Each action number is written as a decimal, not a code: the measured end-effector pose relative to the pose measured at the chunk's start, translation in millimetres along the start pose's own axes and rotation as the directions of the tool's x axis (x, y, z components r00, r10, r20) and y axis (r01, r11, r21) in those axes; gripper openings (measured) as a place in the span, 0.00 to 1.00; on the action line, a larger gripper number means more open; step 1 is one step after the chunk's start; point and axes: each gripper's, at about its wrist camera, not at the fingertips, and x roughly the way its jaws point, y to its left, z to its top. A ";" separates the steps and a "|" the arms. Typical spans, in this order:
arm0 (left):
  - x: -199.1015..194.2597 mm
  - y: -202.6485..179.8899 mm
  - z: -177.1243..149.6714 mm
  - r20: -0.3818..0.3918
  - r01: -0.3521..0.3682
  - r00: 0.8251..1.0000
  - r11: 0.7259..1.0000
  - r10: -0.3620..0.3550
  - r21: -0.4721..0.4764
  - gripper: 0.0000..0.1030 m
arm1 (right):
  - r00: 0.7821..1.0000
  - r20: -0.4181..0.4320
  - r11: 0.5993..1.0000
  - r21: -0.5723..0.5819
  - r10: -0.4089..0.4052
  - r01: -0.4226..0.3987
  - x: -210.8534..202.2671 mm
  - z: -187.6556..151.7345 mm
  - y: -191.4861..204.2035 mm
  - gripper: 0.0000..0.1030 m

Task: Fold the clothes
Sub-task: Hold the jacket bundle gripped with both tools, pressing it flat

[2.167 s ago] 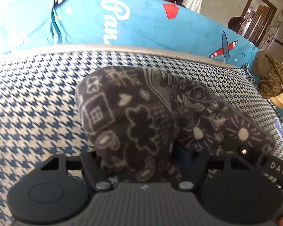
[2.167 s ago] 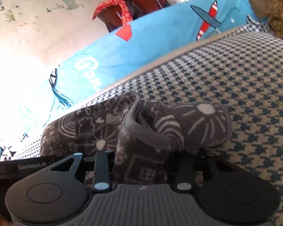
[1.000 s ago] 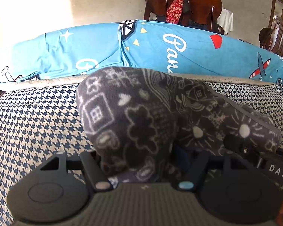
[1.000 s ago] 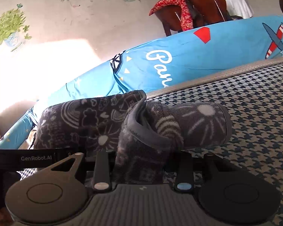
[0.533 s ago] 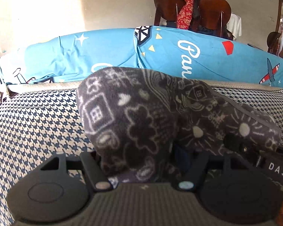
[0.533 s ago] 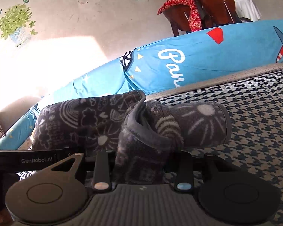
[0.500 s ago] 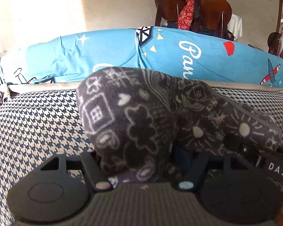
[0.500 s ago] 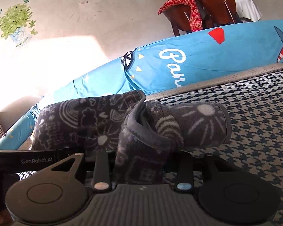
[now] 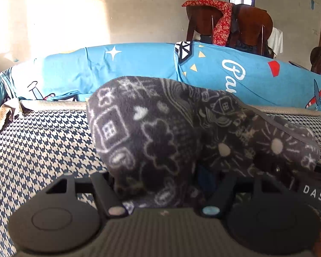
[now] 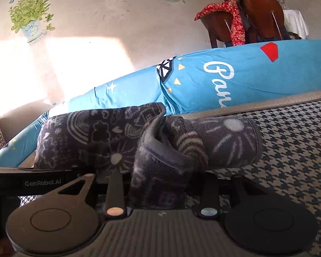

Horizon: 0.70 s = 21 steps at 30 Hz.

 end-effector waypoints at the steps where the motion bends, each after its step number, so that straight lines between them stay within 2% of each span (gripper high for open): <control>1: 0.9 2.2 0.8 0.003 0.001 1.000 1.000 -0.001 -0.003 0.65 | 1.000 0.004 1.000 -0.007 -0.001 0.001 1.6 0.9 2.5 0.36; 11: 14.3 14.5 14.6 0.026 -0.005 1.000 1.000 0.006 -0.017 0.65 | 0.999 0.040 0.998 -0.055 -0.023 0.025 18.5 10.0 18.6 0.36; 16: 18.2 15.6 17.1 0.036 -0.032 0.999 0.999 0.032 -0.016 0.65 | 0.998 0.053 0.997 -0.063 -0.038 0.042 26.1 11.7 23.7 0.36; 21: 17.8 19.0 14.2 0.057 -0.065 0.996 0.998 0.065 -0.009 0.65 | 0.998 0.054 0.998 -0.063 -0.018 0.022 34.0 12.6 26.1 0.36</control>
